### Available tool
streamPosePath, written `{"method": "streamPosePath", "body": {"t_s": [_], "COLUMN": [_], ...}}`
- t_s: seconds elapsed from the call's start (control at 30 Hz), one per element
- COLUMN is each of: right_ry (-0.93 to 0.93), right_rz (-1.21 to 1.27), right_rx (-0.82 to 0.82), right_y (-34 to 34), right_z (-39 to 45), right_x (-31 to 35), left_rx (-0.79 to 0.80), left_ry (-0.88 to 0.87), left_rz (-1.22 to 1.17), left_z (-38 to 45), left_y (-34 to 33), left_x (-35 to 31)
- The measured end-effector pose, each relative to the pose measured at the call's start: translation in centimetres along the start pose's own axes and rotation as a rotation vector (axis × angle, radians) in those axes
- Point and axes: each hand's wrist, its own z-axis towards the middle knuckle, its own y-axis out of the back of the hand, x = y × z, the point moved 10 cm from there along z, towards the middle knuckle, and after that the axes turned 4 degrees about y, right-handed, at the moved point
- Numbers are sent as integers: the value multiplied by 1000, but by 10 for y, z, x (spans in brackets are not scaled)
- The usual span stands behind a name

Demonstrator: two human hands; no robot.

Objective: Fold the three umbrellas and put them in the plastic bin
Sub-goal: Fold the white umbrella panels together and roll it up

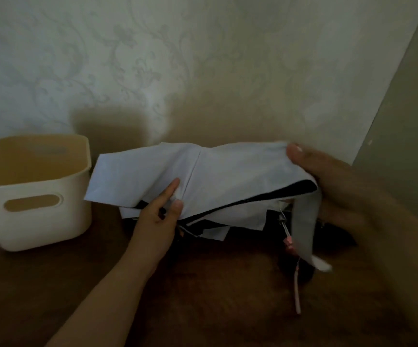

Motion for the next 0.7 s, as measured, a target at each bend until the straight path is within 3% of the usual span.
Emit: {"method": "streamPosePath", "body": {"t_s": [0.2, 0.3, 0.47, 0.53, 0.6, 0.7], "right_ry": [90, 138, 86, 26, 33, 304], "right_rz": [217, 203, 125, -89, -420, -878], "right_rx": [177, 181, 267, 332, 240, 39], "right_y": [-78, -97, -113, -117, -105, -82], "right_z": [45, 72, 107, 114, 120, 117], "right_x": [19, 23, 12, 2, -3, 16], "left_rx": [85, -20, 107, 125, 135, 142], "left_ry": [64, 108, 77, 136, 171, 193], "left_rz": [-76, -107, -74, -139, -223, -288], "left_z": [-6, -9, -10, -9, -7, -5], "left_y": [-15, -7, -16, -16, -17, -20], "left_x": [4, 5, -3, 5, 10, 13]}}
